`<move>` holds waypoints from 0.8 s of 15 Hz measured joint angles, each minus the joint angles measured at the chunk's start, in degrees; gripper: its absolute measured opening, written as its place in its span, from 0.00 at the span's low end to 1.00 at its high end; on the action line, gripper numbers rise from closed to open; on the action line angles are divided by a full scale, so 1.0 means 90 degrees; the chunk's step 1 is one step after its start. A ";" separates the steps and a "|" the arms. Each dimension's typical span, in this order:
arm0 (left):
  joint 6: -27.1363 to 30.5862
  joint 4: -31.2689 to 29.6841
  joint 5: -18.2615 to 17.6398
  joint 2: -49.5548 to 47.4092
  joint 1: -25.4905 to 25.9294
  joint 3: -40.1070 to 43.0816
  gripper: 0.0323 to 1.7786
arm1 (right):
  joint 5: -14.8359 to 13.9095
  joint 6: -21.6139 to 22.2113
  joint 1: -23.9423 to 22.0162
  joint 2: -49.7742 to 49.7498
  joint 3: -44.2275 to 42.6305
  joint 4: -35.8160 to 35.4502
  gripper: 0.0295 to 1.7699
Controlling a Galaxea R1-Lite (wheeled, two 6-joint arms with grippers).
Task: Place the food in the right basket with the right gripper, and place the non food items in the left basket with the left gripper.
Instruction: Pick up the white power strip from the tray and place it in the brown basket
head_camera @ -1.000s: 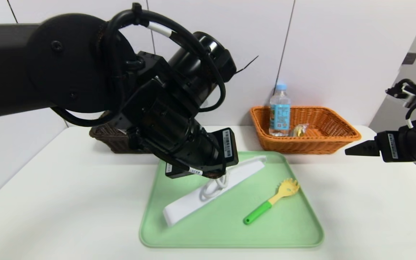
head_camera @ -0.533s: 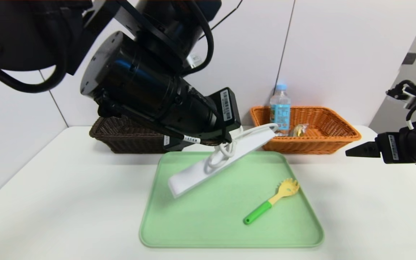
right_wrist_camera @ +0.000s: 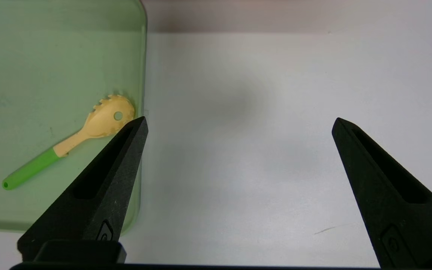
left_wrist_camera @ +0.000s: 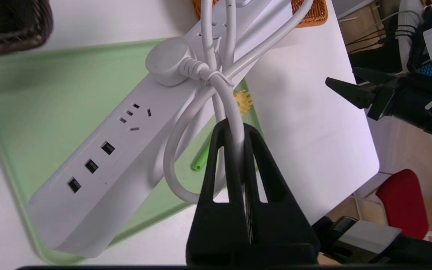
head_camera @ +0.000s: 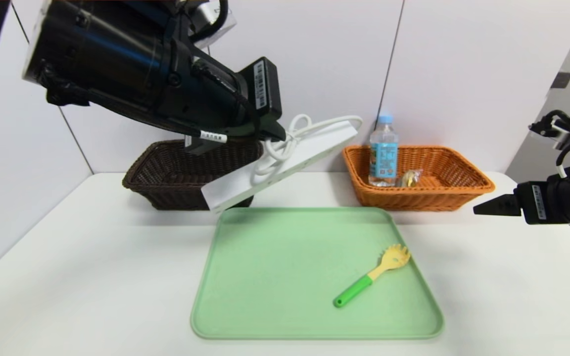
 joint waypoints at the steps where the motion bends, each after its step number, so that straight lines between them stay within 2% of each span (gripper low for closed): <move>1: 0.0309 0.0000 0.0008 -0.0089 0.0125 0.0009 0.03 | 0.0009 0.0000 0.0000 0.0003 0.0000 -0.0003 0.96; 7: 0.2196 -0.0153 0.0095 -0.0413 0.1154 0.0200 0.03 | 0.0014 0.0009 0.0005 0.0020 -0.0011 -0.0005 0.96; 10: 0.2859 -0.0668 0.0034 -0.0459 0.1742 0.0381 0.03 | 0.0012 0.0022 0.0005 0.0031 -0.0011 -0.0005 0.96; 12: 0.3087 -0.0875 0.0003 -0.0450 0.2062 0.0454 0.03 | 0.0012 0.0030 0.0007 0.0039 -0.0012 -0.0007 0.96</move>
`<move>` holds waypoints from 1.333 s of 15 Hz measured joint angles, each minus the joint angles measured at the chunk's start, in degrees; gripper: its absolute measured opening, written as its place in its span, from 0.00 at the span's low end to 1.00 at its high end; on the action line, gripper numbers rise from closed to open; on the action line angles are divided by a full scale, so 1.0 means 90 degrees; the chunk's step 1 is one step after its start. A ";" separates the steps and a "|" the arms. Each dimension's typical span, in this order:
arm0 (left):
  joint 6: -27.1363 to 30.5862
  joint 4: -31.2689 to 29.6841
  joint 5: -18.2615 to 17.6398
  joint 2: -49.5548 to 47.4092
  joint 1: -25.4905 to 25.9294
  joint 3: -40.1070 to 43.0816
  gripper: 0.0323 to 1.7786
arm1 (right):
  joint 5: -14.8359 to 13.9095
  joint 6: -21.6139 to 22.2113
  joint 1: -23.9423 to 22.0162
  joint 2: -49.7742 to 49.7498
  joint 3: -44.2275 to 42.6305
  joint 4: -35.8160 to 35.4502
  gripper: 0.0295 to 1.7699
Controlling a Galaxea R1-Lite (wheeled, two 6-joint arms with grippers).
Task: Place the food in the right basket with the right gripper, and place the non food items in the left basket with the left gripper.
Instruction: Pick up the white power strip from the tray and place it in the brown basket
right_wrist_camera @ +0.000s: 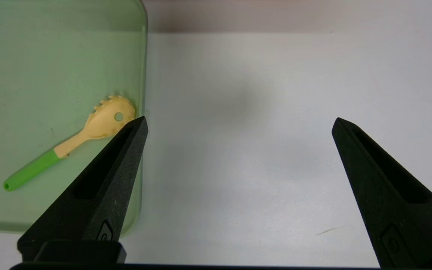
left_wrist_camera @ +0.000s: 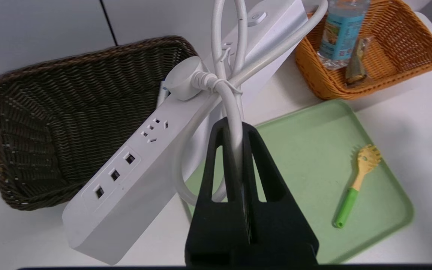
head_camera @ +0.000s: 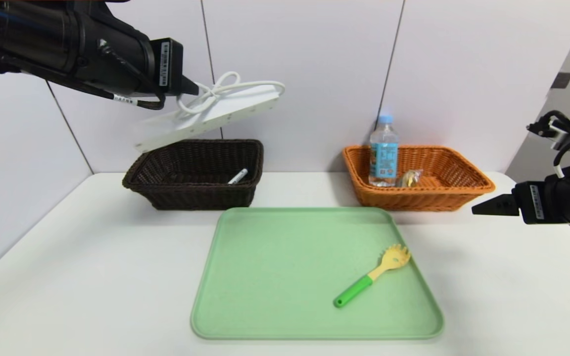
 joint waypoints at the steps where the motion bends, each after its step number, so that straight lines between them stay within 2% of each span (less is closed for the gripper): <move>1: 0.0083 -0.0116 -0.0092 0.0022 0.0183 0.0019 0.03 | 0.0000 0.0007 -0.0001 0.0007 0.0000 0.0004 0.96; 5: 0.0413 -0.0568 -0.0536 0.0253 0.0838 0.0138 0.03 | -0.0012 0.0015 -0.0007 0.0028 0.0000 0.0004 0.96; 8: 0.0535 -0.0864 -0.0643 0.0576 0.1210 0.0199 0.03 | -0.0054 0.0016 -0.0009 0.0062 -0.0011 0.0004 0.96; 10: 0.0578 -0.0922 -0.0665 0.0780 0.1338 0.0206 0.03 | -0.0057 0.0019 -0.0009 0.0099 -0.0020 -0.0003 0.96; 13: 0.0665 -0.0932 -0.0903 0.1035 0.1536 0.0199 0.03 | -0.0073 0.0019 -0.0009 0.0165 -0.0058 -0.0005 0.96; 20: 0.0883 -0.0940 -0.0998 0.1443 0.1781 0.0157 0.03 | -0.0192 0.0026 -0.0009 0.0289 -0.0119 -0.0005 0.96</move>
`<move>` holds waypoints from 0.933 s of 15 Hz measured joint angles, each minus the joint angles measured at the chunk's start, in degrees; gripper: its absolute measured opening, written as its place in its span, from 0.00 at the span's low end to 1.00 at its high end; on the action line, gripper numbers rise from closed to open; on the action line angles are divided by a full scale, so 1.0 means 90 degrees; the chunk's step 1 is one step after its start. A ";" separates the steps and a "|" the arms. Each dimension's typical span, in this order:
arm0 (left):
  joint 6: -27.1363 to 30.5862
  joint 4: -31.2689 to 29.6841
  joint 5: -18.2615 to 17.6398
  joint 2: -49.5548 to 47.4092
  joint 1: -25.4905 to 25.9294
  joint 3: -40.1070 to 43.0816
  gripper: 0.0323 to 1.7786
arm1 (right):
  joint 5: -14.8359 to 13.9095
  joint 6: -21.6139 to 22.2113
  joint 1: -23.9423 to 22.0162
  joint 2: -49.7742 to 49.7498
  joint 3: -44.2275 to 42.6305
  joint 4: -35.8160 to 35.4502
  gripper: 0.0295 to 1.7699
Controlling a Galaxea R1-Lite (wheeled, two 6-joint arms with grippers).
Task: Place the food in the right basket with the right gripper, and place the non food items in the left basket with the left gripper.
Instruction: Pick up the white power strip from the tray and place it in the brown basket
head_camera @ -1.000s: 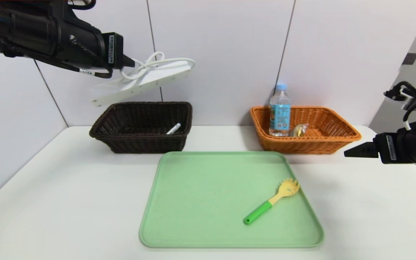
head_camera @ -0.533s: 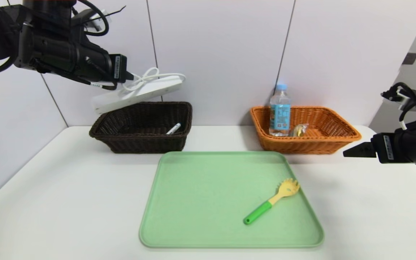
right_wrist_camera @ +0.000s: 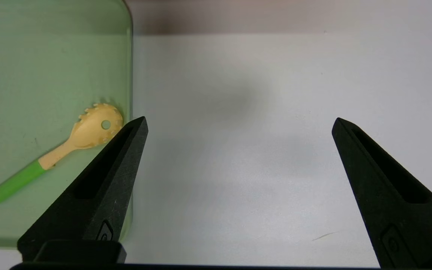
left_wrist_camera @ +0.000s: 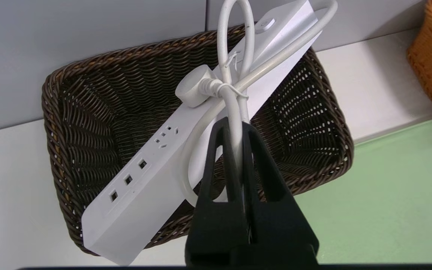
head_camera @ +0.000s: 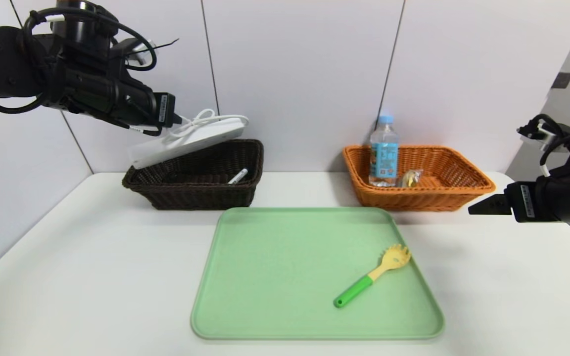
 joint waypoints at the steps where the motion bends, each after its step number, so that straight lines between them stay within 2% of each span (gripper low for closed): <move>1: 0.0012 0.0000 -0.0003 0.0037 0.0019 -0.0001 0.03 | 0.0003 -0.0001 0.0000 0.0008 -0.0005 0.0000 0.96; 14: 0.0083 -0.0225 -0.0068 0.0425 0.0153 -0.0007 0.03 | -0.0084 0.0000 0.0009 0.0020 -0.0046 0.0000 0.96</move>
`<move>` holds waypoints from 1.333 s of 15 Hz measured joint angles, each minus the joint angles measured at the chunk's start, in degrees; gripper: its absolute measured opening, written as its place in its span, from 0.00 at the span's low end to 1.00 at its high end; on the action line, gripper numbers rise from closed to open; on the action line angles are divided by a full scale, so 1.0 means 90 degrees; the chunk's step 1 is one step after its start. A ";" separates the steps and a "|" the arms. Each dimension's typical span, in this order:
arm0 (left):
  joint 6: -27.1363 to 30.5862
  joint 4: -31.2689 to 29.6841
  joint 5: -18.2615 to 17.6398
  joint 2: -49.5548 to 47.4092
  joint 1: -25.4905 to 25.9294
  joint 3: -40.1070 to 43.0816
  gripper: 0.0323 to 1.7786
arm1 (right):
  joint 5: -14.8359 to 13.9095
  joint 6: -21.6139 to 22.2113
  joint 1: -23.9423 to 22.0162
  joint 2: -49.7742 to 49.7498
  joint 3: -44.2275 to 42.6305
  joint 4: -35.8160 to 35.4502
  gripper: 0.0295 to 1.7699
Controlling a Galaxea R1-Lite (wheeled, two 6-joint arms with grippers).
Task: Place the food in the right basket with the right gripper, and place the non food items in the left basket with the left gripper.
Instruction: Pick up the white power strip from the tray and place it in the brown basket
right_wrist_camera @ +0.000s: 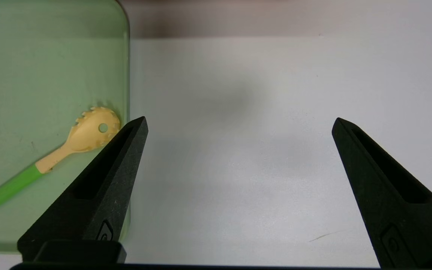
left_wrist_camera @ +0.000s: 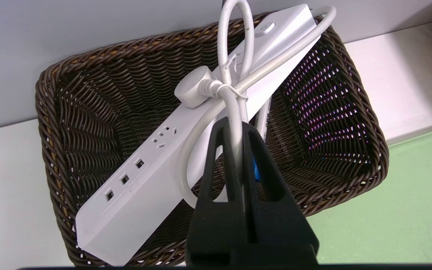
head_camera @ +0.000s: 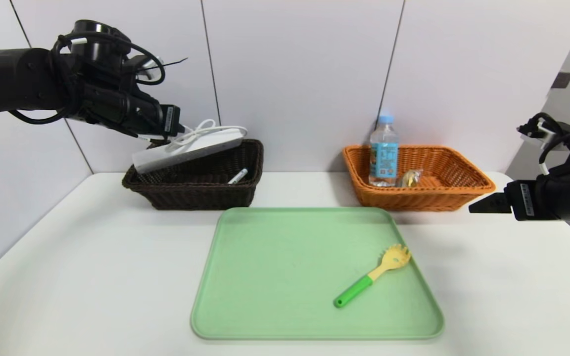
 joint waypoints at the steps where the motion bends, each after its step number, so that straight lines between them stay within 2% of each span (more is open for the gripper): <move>1: -0.0003 -0.0003 -0.0003 0.0019 0.0012 0.0000 0.03 | 0.0000 0.0003 0.0005 0.0000 0.0000 0.0000 0.96; 20: -0.0003 0.0000 0.0012 0.0202 0.0034 0.0024 0.03 | -0.0015 -0.0004 0.0049 0.0142 -0.0134 0.0005 0.96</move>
